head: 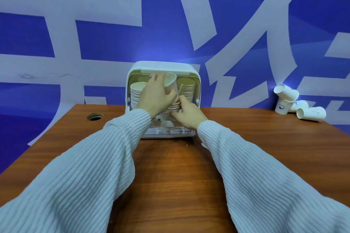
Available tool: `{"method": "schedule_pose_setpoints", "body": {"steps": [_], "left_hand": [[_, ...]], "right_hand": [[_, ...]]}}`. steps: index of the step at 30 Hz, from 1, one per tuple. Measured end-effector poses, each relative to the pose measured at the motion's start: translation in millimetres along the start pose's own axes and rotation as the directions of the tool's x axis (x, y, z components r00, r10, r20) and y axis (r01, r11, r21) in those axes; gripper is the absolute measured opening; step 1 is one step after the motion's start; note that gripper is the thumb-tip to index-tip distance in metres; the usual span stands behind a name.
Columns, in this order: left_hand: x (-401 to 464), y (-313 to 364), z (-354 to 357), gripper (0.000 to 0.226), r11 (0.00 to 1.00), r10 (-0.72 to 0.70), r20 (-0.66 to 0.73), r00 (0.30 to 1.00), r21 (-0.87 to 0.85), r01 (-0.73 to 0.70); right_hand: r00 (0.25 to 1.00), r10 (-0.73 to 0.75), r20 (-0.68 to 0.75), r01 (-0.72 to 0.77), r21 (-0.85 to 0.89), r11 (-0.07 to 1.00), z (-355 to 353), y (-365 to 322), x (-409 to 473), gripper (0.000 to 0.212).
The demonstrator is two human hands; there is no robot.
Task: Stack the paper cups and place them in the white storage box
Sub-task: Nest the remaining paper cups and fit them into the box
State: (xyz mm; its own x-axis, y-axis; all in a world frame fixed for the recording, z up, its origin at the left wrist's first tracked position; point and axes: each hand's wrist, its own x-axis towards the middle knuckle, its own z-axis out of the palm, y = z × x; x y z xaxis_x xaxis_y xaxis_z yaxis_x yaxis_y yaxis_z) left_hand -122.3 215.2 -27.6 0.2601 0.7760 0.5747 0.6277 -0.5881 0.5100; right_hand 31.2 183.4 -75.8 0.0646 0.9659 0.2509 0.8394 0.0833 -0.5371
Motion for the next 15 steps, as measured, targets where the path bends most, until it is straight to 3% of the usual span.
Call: {"method": "schedule_pose_setpoints", "body": {"steps": [4, 9, 15], "left_hand": [[3.6, -2.7, 4.4, 0.070, 0.998, -0.050, 0.025, 0.998, -0.027, 0.051], [5.5, -1.2, 7.4, 0.072, 0.998, -0.042, -0.025, 0.999, 0.041, 0.043], [-0.7, -7.7, 7.6, 0.071, 0.951, 0.088, 0.049, 0.995, 0.294, -0.098]], "right_hand": [[0.997, 0.013, -0.074, -0.002, 0.137, 0.991, 5.4, 4.8, 0.9, 0.057], [0.999, 0.022, -0.048, -0.012, 0.204, 0.979, 2.3, 5.6, 0.9, 0.118], [0.998, 0.039, -0.049, -0.030, 0.169, 0.985, 3.7, 0.8, -1.6, 0.115]]}}
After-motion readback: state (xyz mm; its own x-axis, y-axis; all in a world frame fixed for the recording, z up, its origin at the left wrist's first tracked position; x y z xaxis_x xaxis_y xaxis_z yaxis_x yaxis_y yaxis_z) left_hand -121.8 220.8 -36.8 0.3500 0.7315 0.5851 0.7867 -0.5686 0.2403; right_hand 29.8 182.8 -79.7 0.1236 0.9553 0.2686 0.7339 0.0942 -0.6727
